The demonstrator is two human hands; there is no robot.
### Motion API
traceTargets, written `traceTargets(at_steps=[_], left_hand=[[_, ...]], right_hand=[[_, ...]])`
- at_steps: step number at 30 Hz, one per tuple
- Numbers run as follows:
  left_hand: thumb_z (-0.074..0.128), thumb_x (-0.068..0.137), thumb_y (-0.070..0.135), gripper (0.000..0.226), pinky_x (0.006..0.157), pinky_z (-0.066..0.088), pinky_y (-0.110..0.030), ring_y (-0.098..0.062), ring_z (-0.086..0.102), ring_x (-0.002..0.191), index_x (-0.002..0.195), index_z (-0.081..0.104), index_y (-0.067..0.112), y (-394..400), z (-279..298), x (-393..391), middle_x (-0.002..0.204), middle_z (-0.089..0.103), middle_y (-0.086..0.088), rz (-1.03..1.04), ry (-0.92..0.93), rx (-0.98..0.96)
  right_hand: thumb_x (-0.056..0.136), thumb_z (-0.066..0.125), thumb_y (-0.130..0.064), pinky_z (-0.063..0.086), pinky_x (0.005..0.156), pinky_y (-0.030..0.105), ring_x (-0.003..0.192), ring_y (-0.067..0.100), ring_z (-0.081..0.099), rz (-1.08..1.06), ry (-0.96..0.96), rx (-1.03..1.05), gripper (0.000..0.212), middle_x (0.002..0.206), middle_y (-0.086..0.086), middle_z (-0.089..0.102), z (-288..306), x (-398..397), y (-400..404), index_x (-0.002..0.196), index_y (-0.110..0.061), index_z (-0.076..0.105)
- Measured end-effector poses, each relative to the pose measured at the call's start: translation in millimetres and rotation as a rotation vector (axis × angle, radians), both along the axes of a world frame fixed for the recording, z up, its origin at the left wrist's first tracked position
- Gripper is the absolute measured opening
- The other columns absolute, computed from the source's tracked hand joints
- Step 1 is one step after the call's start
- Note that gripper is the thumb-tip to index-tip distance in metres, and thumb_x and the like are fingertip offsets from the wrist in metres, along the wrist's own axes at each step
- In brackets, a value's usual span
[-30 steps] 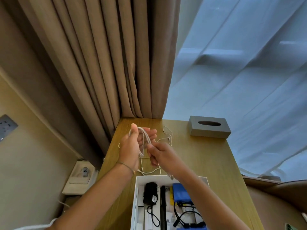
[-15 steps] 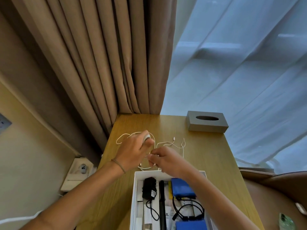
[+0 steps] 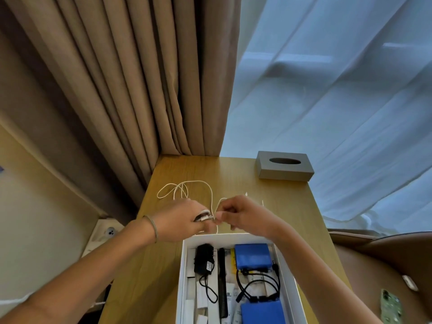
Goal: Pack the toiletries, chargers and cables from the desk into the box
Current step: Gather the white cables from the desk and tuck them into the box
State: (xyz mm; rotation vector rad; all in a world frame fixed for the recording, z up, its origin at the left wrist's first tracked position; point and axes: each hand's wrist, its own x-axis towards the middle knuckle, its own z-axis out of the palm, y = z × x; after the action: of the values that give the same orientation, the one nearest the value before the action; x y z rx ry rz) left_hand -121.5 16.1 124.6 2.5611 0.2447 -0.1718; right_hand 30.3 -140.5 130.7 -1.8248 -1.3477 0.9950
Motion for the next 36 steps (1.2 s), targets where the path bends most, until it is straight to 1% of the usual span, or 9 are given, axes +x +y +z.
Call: traceTargets(at_steps=[5,9,12,15,18,21,27,32,36], left_hand=[[0.052,0.099,0.048,0.034,0.046,0.037,-0.030,-0.008,0.043,0.049,0.090,0.077,0.026,-9,0,-3,0.055,0.049,0.007,0.200,-0.258,-0.513],[0.051,0.100,0.035,0.033,0.048,0.038,-0.021,-0.017,0.050,0.064,0.106,0.078,0.015,-23,7,3,0.079,0.062,-0.012,0.483,-0.438,-0.785],[0.038,0.106,0.018,0.039,0.072,0.057,-0.032,-0.030,0.067,0.101,0.113,0.069,-0.003,-30,15,9,0.116,0.073,-0.013,0.509,-0.512,-0.959],[0.030,0.108,0.016,0.040,0.096,0.054,-0.034,-0.030,0.067,0.114,0.108,0.062,-0.008,-34,25,11,0.115,0.072,-0.021,0.490,-0.535,-1.110],[0.032,0.108,0.020,0.032,0.096,0.053,-0.044,-0.037,0.071,0.101,0.095,0.058,0.006,-27,32,14,0.095,0.073,-0.022,0.652,-0.587,-1.291],[0.037,0.106,0.020,0.027,0.070,0.057,-0.038,-0.022,0.060,0.062,0.095,0.058,0.009,-21,32,19,0.066,0.056,-0.006,0.825,-0.663,-1.462],[0.039,0.103,0.013,0.029,0.049,0.036,-0.021,-0.005,0.038,0.053,0.104,0.067,0.019,-7,18,23,0.063,0.044,0.007,0.963,-0.780,-1.039],[0.041,0.098,0.017,0.019,0.040,0.030,-0.019,-0.001,0.033,0.039,0.094,0.059,0.024,-20,3,18,0.045,0.041,0.015,0.771,-0.569,-0.480],[0.043,0.087,0.038,0.022,0.051,0.030,-0.031,-0.010,0.034,0.050,0.089,0.058,0.023,-32,-1,13,0.059,0.042,0.010,0.504,-0.299,-0.726]], right_hand=[[0.102,0.056,-0.025,0.045,0.062,0.027,0.057,0.012,0.049,-0.194,0.172,0.212,0.027,0.060,-0.004,0.053,-3,4,-1,0.079,-0.018,0.068],[0.107,0.045,-0.021,0.041,0.058,0.027,0.054,0.013,0.046,-0.333,0.291,0.325,0.036,0.058,0.001,0.050,-12,-10,7,0.078,-0.012,0.065],[0.108,0.042,-0.026,0.038,0.052,0.025,0.048,0.011,0.045,-0.377,0.345,0.321,0.043,0.052,-0.004,0.051,-20,-27,15,0.074,-0.012,0.064],[0.107,0.043,-0.034,0.036,0.050,0.028,0.046,0.012,0.043,-0.411,0.373,0.303,0.048,0.049,-0.008,0.051,-26,-40,21,0.069,-0.012,0.063],[0.107,0.042,-0.036,0.037,0.053,0.030,0.047,0.010,0.044,-0.376,0.322,0.226,0.048,0.049,-0.009,0.052,-31,-53,22,0.069,-0.015,0.063],[0.107,0.041,-0.035,0.037,0.055,0.033,0.048,0.009,0.043,-0.318,0.313,0.140,0.044,0.052,-0.009,0.051,-36,-66,19,0.072,-0.018,0.062],[0.107,0.042,-0.029,0.037,0.054,0.029,0.051,0.009,0.041,-0.180,0.173,0.038,0.035,0.059,-0.009,0.047,-32,-64,-3,0.089,-0.016,0.069],[0.102,0.049,-0.031,0.038,0.060,0.037,0.061,0.020,0.044,-0.018,0.075,0.066,0.027,0.069,0.001,0.050,11,-42,-15,0.082,-0.032,0.067],[0.100,0.054,-0.022,0.040,0.062,0.042,0.062,0.025,0.046,-0.079,0.022,0.163,0.026,0.068,0.006,0.052,37,-19,-14,0.079,-0.028,0.068]])
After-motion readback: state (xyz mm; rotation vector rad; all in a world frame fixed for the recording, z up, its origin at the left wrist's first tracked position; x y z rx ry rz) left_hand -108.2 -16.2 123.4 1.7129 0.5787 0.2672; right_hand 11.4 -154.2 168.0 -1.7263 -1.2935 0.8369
